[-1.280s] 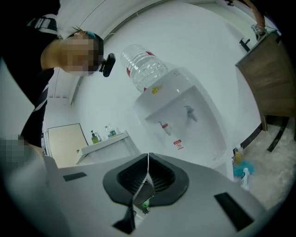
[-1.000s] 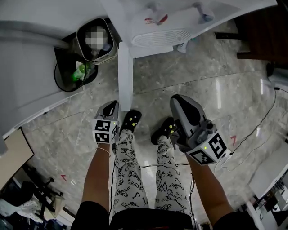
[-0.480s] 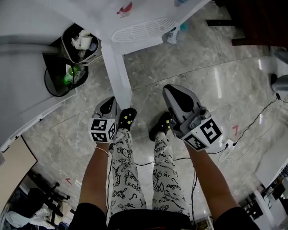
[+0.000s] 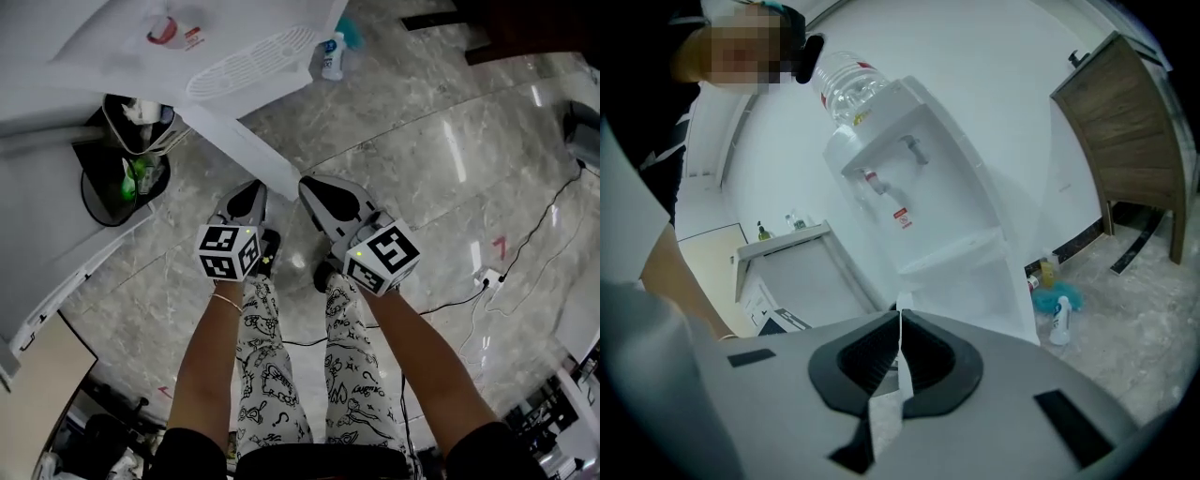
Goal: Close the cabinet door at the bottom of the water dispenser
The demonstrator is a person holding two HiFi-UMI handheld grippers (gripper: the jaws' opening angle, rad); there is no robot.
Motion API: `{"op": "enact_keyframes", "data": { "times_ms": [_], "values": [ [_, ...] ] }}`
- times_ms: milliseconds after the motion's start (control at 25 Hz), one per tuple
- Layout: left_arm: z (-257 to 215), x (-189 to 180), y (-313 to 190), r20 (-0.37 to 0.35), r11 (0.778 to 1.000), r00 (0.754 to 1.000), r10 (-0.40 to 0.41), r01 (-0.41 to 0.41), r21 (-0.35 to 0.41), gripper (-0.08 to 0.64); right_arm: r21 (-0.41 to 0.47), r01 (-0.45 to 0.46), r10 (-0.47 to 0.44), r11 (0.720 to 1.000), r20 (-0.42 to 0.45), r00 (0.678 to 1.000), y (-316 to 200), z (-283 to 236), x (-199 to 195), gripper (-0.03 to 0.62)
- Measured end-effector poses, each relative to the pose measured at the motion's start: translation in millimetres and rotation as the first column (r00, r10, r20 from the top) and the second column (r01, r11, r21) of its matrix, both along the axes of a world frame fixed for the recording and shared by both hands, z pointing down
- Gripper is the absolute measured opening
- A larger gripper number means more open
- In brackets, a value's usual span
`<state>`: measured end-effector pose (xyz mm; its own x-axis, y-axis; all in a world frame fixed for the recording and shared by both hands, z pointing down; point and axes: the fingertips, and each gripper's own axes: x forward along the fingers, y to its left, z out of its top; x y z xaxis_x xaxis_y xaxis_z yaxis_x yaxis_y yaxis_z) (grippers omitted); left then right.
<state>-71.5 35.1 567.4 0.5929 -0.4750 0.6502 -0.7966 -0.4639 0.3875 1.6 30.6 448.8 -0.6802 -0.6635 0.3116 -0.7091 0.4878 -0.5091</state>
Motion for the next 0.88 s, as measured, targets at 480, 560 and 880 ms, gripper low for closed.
{"op": "enact_keyframes", "data": {
  "times_ms": [480, 560, 880],
  "values": [
    [2, 79, -73, 0.015, 0.983, 0.983, 0.181, -0.182, 0.009, -0.003, -0.010, -0.135, 0.135, 0.991, 0.067, 0.989, -30, -2, 72, 0.017],
    [2, 85, -85, 0.020, 0.986, 0.986, 0.168, -0.169, 0.013, -0.003, -0.017, -0.154, 0.155, 0.988, 0.068, 0.986, -37, 0, 84, 0.017],
    [1, 86, -148, -0.002, 0.999, 0.999, -0.035, 0.035, 0.027, -0.003, -0.040, -0.110, 0.115, 0.993, 0.172, 0.978, -65, -6, 100, 0.017]
  ]
}}
